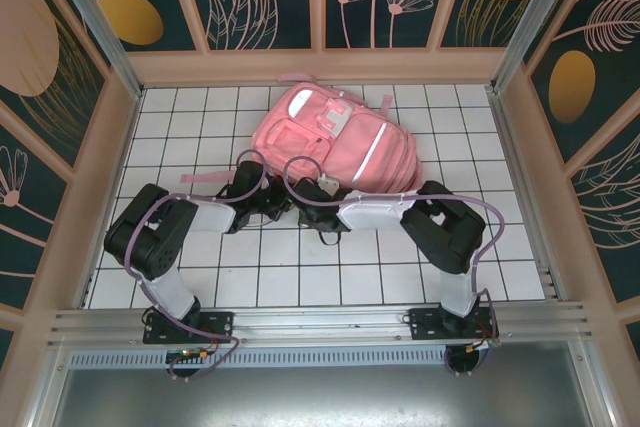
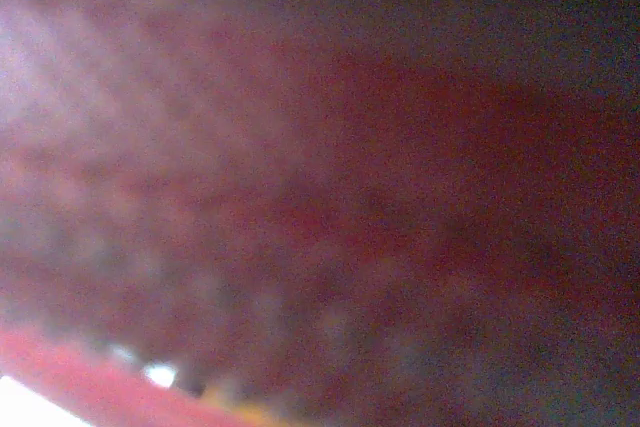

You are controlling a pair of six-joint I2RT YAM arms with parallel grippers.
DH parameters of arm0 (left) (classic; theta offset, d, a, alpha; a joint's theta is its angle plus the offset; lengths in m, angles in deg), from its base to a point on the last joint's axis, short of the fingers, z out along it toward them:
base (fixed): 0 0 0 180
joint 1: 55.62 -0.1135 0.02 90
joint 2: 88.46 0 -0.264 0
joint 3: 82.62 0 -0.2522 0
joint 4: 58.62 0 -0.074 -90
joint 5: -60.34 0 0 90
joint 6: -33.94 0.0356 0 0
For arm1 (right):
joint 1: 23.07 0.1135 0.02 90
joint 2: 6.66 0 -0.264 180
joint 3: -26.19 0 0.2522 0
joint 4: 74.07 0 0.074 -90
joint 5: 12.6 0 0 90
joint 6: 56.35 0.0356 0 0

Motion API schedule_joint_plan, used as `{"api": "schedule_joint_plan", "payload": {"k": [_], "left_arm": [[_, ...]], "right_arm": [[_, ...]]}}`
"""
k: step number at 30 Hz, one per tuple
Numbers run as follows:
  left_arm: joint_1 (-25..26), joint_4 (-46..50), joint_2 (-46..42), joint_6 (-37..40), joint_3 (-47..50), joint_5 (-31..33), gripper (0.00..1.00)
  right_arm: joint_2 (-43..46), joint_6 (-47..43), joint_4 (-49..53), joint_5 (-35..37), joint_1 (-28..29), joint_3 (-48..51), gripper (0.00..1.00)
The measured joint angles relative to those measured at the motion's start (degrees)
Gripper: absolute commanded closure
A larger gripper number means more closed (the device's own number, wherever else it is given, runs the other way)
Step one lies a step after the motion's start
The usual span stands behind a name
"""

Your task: Pack the student bag

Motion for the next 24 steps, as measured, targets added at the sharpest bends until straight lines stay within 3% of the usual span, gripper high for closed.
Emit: {"api": "schedule_joint_plan", "payload": {"k": [15, 24], "left_arm": [[-1.03, 2.32, -1.62, 1.14, 0.11, -0.33, 1.00], [-6.99, 8.00, -4.11, 4.55, 0.09, -1.49, 1.00]], "right_arm": [[2.97, 0.98, 2.10, 2.95, 0.68, 3.08, 1.00], [11.93, 1.64, 6.56, 6.45, -0.76, 10.75, 1.00]]}}
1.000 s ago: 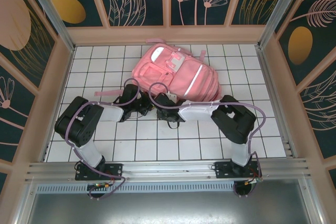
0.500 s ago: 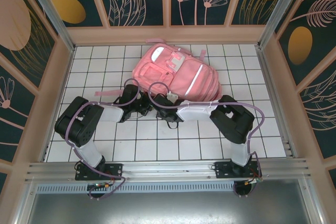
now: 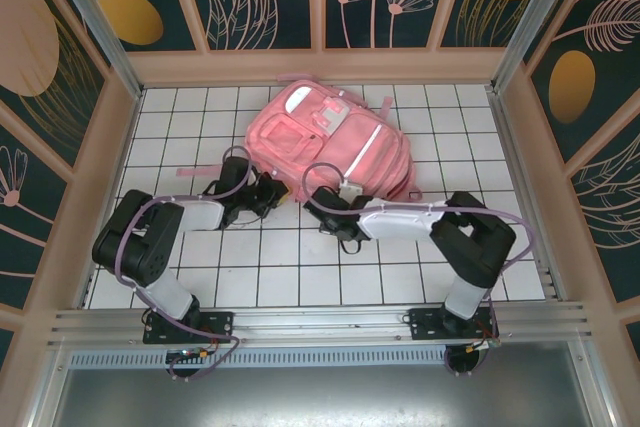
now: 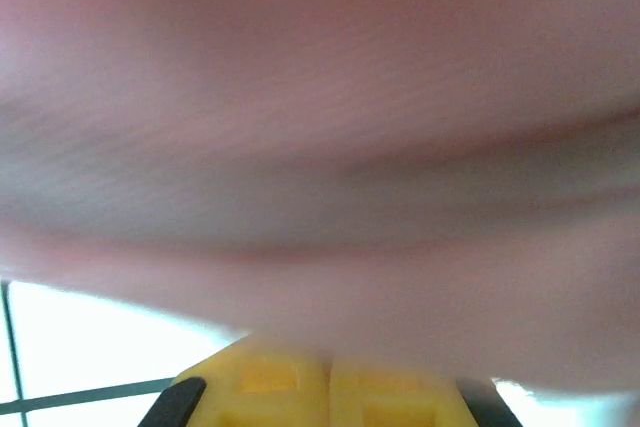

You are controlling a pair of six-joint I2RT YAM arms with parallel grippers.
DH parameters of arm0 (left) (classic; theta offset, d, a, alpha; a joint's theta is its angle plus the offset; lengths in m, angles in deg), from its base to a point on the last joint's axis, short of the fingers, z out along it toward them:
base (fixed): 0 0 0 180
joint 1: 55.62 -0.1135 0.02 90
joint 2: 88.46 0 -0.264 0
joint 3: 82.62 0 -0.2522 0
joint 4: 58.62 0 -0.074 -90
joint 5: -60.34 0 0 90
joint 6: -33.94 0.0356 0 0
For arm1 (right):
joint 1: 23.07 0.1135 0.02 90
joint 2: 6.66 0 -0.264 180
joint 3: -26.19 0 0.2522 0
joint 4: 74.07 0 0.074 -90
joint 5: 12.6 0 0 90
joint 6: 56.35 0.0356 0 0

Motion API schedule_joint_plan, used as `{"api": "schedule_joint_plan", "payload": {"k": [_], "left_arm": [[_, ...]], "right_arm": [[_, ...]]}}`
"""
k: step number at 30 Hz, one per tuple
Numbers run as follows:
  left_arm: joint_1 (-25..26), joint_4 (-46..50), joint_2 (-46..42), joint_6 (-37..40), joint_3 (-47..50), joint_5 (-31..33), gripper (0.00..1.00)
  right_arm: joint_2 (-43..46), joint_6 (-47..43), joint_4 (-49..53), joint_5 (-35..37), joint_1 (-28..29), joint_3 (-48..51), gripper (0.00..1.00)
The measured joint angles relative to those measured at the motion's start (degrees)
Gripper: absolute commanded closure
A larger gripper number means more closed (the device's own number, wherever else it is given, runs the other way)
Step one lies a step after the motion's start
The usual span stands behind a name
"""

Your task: Pack the student bag

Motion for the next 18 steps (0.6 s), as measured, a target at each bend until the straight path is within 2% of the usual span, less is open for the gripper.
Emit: {"api": "schedule_joint_plan", "payload": {"k": [6, 10, 16, 17, 18], "left_arm": [[-5.79, 7.34, -0.31, 5.09, -2.60, -1.81, 1.00], [-11.72, 15.30, -0.11, 10.19, -6.91, -3.17, 1.00], [-16.48, 27.43, 4.24, 17.49, -18.36, -3.23, 1.00], [-16.81, 28.65, 5.27, 18.18, -19.98, -3.15, 0.99], [-17.16, 29.77, 6.36, 19.02, -21.66, -3.04, 0.88]], "right_arm": [[8.79, -0.55, 1.11, 0.85, -4.87, 6.95, 1.00], [14.82, -2.75, 0.22, 0.52, -9.75, 10.60, 1.00], [16.79, -11.41, -4.26, -2.89, -10.32, 10.69, 1.00], [16.68, -12.79, -4.92, -3.67, -10.10, 10.54, 1.00], [16.37, -13.99, -5.31, -4.20, -9.60, 10.03, 1.00]]}}
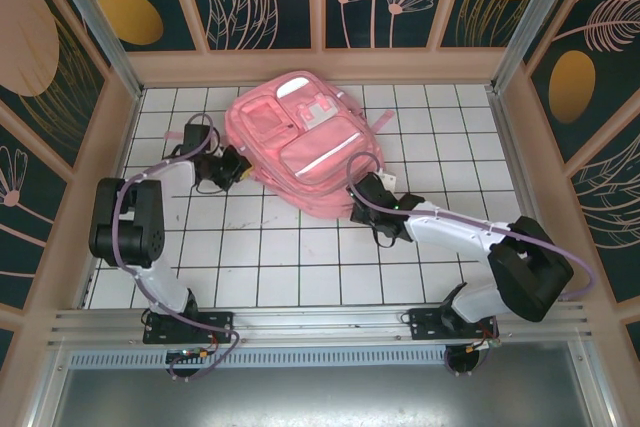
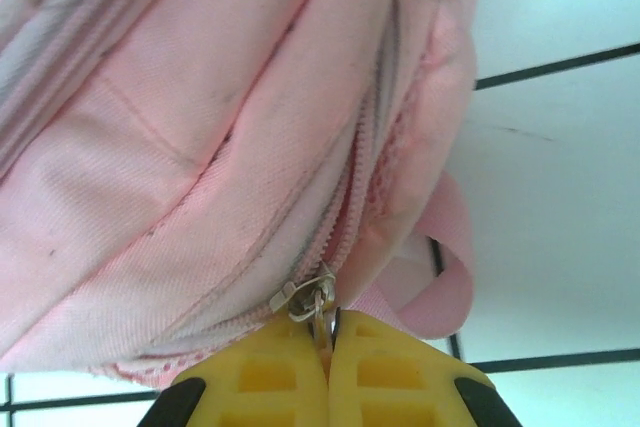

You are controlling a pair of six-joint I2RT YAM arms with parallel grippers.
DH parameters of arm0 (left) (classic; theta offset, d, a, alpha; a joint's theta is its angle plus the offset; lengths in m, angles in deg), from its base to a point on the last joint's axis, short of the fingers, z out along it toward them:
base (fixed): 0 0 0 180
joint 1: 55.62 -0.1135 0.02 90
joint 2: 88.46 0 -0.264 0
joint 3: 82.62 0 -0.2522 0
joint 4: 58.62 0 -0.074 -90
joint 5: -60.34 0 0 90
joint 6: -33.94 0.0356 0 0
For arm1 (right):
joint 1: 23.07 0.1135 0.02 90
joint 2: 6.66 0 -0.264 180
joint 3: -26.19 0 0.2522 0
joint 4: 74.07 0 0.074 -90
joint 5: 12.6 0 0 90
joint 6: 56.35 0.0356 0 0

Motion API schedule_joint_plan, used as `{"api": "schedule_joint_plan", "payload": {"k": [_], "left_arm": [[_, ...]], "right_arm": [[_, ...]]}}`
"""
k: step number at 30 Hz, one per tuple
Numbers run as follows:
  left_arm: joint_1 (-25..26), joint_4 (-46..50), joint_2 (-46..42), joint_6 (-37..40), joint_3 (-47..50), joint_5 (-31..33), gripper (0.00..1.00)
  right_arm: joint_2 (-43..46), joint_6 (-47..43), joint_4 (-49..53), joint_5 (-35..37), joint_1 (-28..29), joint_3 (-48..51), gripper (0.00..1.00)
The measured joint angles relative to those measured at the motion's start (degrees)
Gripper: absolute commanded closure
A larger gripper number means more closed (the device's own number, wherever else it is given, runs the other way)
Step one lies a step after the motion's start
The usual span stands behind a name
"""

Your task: Pack the student bag

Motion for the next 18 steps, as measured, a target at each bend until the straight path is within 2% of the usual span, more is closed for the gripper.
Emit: {"api": "schedule_joint_plan", "payload": {"k": [3, 4, 6, 12, 18], "left_arm": [[-1.22, 0.96, 0.63, 1.11, -2.03, 1.88, 0.60], [-1.88, 0.70, 0.33, 1.20, -2.21, 2.56, 0.53], [-2.99, 0.79, -1.01, 1.11, -2.08, 3.58, 0.47], [-2.84, 0.59, -11.89, -0.59, 5.22, 4.55, 0.42], [2.47, 0.02, -22.45, -5.66, 16.76, 4.46, 0.42]], "right_arm": [[-2.73, -2.54, -0.48, -0.98, 2.49, -2.73, 1.00], [-4.09, -3.30, -0.72, -1.27, 3.56, -3.87, 1.00], [-6.91, -4.28, -1.16, -1.90, 5.64, -6.19, 1.00], [-15.93, -6.32, -2.64, -4.90, 11.02, -14.32, 1.00], [-22.32, -8.02, -6.12, -9.77, 13.05, -20.52, 1.00]]}}
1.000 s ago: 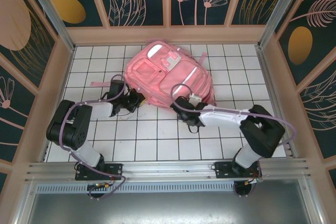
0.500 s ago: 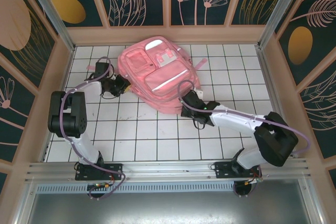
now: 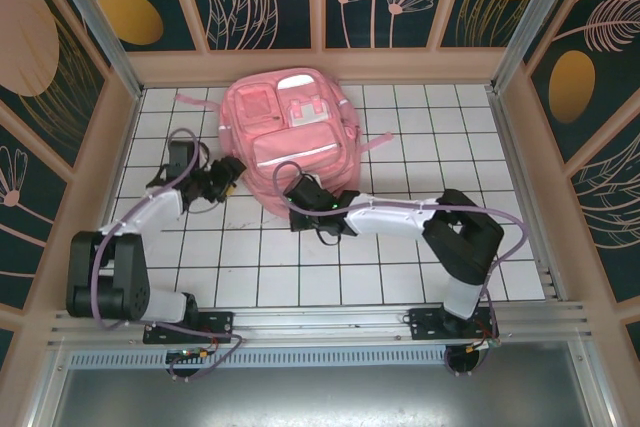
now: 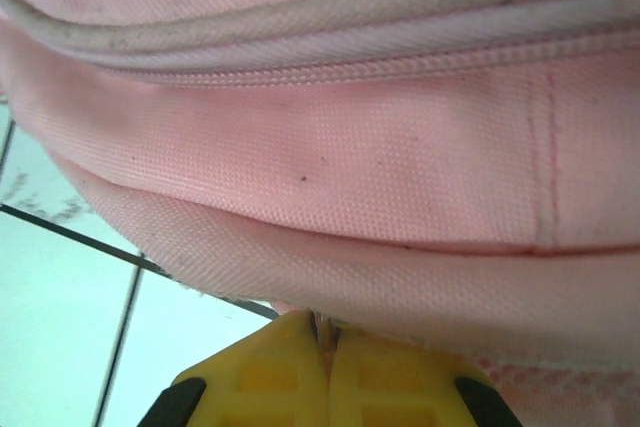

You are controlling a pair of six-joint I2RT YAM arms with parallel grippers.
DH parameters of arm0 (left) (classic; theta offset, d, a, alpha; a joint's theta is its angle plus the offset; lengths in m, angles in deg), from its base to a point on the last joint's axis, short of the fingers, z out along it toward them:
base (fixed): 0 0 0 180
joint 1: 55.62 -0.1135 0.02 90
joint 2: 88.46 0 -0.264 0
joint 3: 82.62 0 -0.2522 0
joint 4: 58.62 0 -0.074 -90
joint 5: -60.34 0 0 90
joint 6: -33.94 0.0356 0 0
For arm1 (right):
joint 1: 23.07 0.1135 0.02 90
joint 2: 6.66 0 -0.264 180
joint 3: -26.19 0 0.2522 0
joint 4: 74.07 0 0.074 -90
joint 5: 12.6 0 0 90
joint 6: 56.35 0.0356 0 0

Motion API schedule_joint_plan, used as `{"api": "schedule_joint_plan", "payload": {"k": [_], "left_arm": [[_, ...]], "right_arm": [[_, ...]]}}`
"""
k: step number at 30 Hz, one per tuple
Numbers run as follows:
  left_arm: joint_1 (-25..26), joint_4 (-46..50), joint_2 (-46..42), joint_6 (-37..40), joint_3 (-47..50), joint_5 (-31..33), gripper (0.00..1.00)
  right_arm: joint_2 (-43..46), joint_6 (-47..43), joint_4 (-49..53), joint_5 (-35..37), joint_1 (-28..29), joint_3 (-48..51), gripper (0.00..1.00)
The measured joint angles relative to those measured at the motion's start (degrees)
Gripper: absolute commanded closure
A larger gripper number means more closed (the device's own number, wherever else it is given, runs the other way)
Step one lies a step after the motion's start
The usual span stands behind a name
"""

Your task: Pack the student bag

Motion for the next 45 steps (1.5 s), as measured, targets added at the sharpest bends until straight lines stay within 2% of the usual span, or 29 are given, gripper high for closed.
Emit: {"api": "schedule_joint_plan", "payload": {"k": [5, 9, 12, 14, 16, 17, 18, 24, 28, 31, 35, 40, 44, 45], "left_arm": [[6.38, -3.85, -3.76, -8.33, 8.15, -0.35, 0.42], [10.01, -7.93, -3.37, -13.35, 8.66, 0.17, 0.44], [12.07, -11.87, -2.21, -16.46, 8.59, 1.29, 0.50], [12.92, -13.33, -1.14, -17.77, 8.20, 2.01, 0.64], [13.55, -14.03, 0.31, -18.60, 7.28, 2.32, 0.84], [13.75, -14.43, 0.81, -18.95, 6.86, 2.43, 0.97], [13.86, -14.38, 1.16, -19.15, 6.38, 2.51, 1.00], [14.60, -9.03, 1.95, -17.57, 3.43, 5.68, 1.00], [14.58, -4.83, 0.98, -15.39, 2.27, 7.37, 1.00], [13.44, -2.91, -0.22, -14.03, 2.27, 7.63, 1.00], [8.90, -0.42, -3.10, -11.17, 2.78, 6.40, 1.00], [-1.11, 5.46, -4.87, -3.48, 2.32, 5.92, 1.00], [-8.81, 11.93, -2.58, 3.78, -1.62, 5.51, 1.00], [-10.45, 13.00, -1.75, 5.22, -2.71, 5.20, 0.91]], "right_arm": [[-3.34, -1.38, -0.85, -2.40, 0.37, -4.00, 1.00], [-4.00, -1.90, -0.98, -2.64, 0.94, -4.68, 1.00], [-4.00, -2.40, -0.98, -2.86, 1.09, -4.70, 1.00], [-4.00, -2.58, -0.98, -3.02, 1.25, -4.70, 1.00], [-4.00, -2.56, -0.98, -2.95, 1.49, -4.70, 1.00], [-4.00, -2.54, -1.01, -2.73, 1.60, -4.70, 1.00], [-3.98, -2.51, -0.98, -2.01, 1.73, -4.70, 1.00], [-3.06, -2.29, -0.46, 1.05, 1.09, -3.39, 1.00], [1.16, -2.56, -0.02, 2.62, -1.16, 0.85, 1.00], [4.90, -3.26, 0.31, 3.23, -4.52, 4.42, 1.00], [6.95, -6.80, -1.05, 2.21, -9.86, 6.58, 1.00], [6.03, -12.59, -1.29, 2.36, -14.29, 6.03, 1.00], [3.28, -15.26, -1.25, 0.63, -14.10, 3.04, 1.00], [2.45, -15.74, -1.18, 0.33, -13.53, 2.08, 1.00]]}}
